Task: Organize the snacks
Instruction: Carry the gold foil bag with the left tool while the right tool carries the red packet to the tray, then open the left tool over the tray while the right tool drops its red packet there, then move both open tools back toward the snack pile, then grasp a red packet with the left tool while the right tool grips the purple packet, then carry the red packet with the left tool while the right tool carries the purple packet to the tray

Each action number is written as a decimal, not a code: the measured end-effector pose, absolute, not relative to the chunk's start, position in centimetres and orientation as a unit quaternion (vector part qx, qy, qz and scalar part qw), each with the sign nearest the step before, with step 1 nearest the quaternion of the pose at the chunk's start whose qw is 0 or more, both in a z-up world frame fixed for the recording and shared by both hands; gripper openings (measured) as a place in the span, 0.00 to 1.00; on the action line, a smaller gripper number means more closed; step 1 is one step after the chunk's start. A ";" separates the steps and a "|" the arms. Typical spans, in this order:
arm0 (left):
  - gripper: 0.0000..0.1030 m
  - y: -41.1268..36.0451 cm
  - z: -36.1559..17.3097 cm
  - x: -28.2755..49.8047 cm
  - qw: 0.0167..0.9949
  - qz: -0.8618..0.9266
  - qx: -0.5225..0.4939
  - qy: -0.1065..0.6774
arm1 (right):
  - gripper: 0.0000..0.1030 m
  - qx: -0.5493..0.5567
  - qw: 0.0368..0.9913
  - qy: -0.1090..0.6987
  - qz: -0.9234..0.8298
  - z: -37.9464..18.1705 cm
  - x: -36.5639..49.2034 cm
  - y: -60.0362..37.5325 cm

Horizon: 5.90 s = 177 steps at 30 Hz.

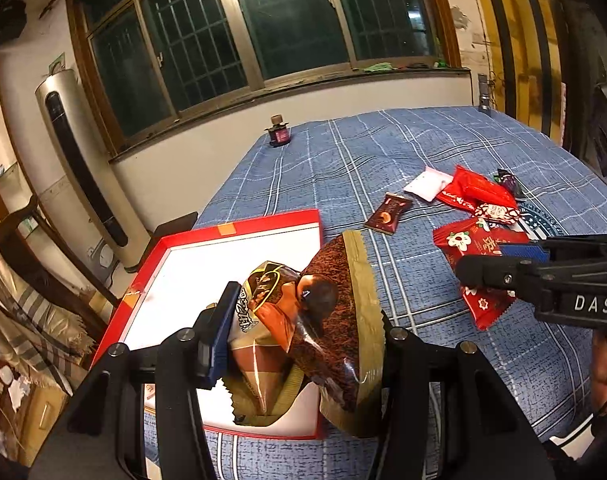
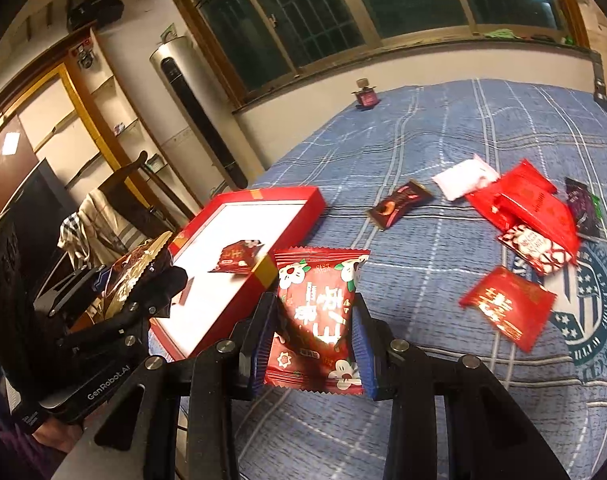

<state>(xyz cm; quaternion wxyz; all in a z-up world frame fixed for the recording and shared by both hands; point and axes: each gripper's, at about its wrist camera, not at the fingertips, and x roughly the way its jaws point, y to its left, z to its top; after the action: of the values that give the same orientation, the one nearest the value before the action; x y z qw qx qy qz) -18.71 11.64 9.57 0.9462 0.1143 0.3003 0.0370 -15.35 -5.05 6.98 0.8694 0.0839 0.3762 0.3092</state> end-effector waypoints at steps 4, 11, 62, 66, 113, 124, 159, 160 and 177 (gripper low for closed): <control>0.48 12.7 9.3 -18.7 0.947 0.042 0.105 0.302 | 0.36 0.070 0.866 0.376 0.321 7.3 -15.2 -3.1; 0.48 15.3 8.6 -18.2 0.945 0.067 0.090 0.309 | 0.36 0.050 0.857 0.377 0.348 7.3 -14.3 1.1; 0.80 2.5 7.2 -12.7 0.916 0.002 0.170 0.364 | 0.54 0.147 0.921 0.334 0.135 8.0 -10.3 -23.4; 0.80 -1.2 6.6 -12.1 0.909 -0.024 0.195 0.368 | 0.55 0.165 0.926 0.323 0.104 7.4 -10.3 -26.8; 0.20 -3.2 2.9 -6.8 0.869 -0.171 0.087 0.455 | 0.56 0.145 0.904 0.393 0.089 5.2 -7.0 -26.3; 0.15 0.8 2.9 -7.7 0.866 -0.170 0.068 0.465 | 0.55 0.066 0.875 0.476 0.060 2.8 1.4 -21.8; 0.23 0.9 2.6 -14.1 0.861 -0.226 0.078 0.449 | 0.26 0.173 0.841 0.474 0.195 2.8 -12.8 -19.7; 0.23 0.7 2.6 -14.6 0.862 -0.227 0.083 0.446 | 0.26 0.170 0.840 0.476 0.198 2.6 -13.1 -19.3; 0.22 4.3 5.5 -17.1 0.896 -0.189 0.058 0.398 | 0.26 0.123 0.841 0.468 0.243 3.2 -15.0 -13.9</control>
<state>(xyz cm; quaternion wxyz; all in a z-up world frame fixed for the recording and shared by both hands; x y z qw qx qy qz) -17.07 4.25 5.53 0.8956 0.0579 0.3983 -0.1894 -15.04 -13.87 3.16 0.8407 0.1227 0.4679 0.2435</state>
